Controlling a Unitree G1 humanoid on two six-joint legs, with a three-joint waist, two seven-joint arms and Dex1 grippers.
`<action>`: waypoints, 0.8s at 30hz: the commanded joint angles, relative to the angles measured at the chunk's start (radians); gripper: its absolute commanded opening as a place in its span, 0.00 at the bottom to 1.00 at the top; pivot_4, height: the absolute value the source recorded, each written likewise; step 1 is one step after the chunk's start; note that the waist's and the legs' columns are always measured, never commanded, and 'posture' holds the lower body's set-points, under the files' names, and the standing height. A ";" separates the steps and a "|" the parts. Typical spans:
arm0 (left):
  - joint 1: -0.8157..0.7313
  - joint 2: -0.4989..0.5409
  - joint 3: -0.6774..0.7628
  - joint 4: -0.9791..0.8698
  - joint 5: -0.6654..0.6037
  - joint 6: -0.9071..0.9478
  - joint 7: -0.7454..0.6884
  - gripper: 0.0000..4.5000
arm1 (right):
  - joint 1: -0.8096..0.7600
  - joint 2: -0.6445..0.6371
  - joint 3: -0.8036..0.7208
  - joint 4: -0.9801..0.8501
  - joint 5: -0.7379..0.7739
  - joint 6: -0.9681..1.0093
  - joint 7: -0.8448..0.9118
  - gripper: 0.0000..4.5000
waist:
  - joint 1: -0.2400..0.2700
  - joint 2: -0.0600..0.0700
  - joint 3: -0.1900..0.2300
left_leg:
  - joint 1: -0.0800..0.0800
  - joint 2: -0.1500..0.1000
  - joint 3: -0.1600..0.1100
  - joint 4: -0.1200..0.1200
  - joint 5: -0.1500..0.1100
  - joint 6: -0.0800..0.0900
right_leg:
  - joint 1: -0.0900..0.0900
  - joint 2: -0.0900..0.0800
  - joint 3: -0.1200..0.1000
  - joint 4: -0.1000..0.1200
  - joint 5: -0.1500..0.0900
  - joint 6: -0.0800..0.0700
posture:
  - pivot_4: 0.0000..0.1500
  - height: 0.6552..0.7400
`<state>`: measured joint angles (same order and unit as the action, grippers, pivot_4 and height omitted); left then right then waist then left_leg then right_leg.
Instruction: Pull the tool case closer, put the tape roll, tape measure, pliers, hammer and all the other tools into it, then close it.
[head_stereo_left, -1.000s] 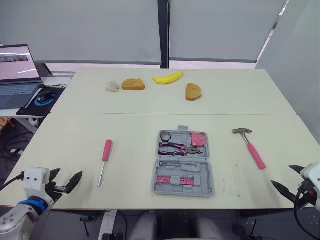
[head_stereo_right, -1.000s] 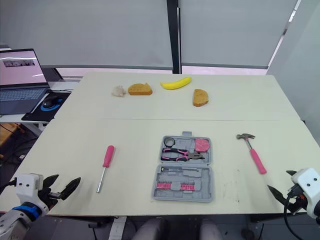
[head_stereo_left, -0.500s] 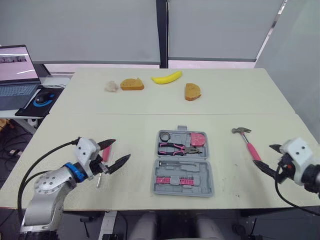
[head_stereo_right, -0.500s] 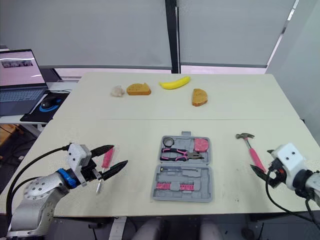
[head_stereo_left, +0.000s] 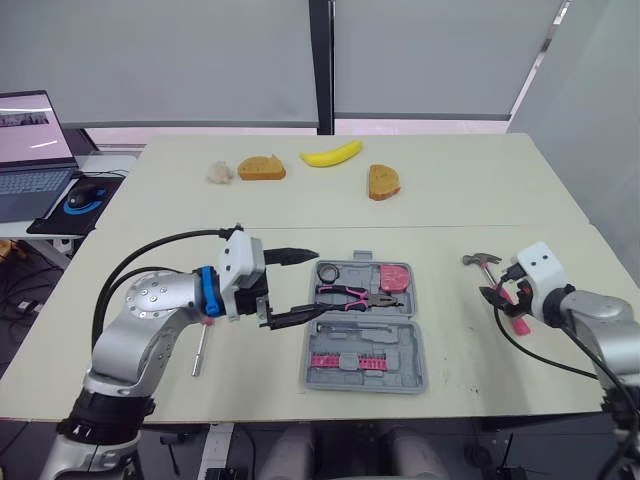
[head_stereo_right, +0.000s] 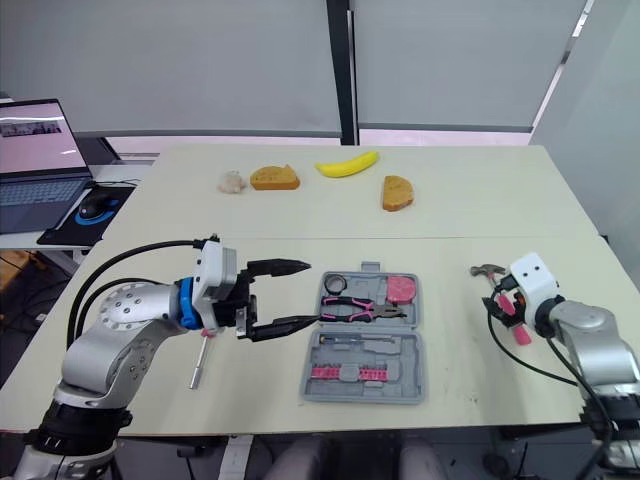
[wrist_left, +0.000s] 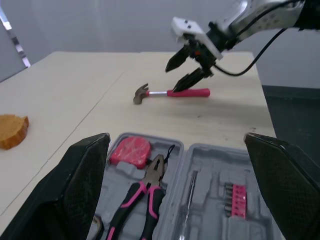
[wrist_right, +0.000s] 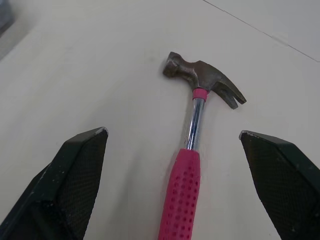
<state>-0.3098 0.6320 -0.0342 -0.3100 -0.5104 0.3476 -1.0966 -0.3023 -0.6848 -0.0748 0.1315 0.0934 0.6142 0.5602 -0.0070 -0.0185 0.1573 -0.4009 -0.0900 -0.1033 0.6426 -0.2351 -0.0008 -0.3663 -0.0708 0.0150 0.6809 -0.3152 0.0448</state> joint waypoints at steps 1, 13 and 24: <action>-0.029 -0.005 -0.021 -0.039 -0.022 0.021 -0.003 0.99 | -0.061 0.010 -0.004 0.110 -0.029 -0.065 -0.038 1.00 | -0.002 0.000 0.000 | 0.000 0.000 0.000 0.000 0.000 0.000 | 0.000 0.000 0.000 0.000 0.000 0.000 | 1.00 1.00; -0.106 -0.019 -0.077 -0.042 -0.045 0.048 -0.063 0.99 | -0.191 0.074 0.000 0.403 -0.025 -0.177 -0.038 1.00 | -0.017 0.001 0.000 | 0.000 0.000 0.001 0.000 0.000 0.000 | -0.001 0.000 0.001 0.000 0.000 0.000 | 1.00 1.00; -0.109 -0.026 -0.100 -0.035 -0.007 0.009 -0.077 1.00 | -0.247 0.106 0.015 0.539 -0.038 -0.231 -0.037 0.47 | -0.023 0.001 0.000 | 0.000 0.000 0.001 0.000 0.000 0.000 | -0.001 0.001 0.001 0.000 0.000 0.000 | 1.00 1.00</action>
<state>-0.4128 0.6039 -0.1343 -0.3252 -0.5230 0.3790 -1.1687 -0.5366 -0.5769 -0.0507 0.6635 0.0581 0.3887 0.5288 -0.0301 -0.0178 0.1577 -0.4010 -0.0896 -0.1022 0.6428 -0.2350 -0.0007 -0.3671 -0.0700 0.0160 0.6813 -0.3152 0.0448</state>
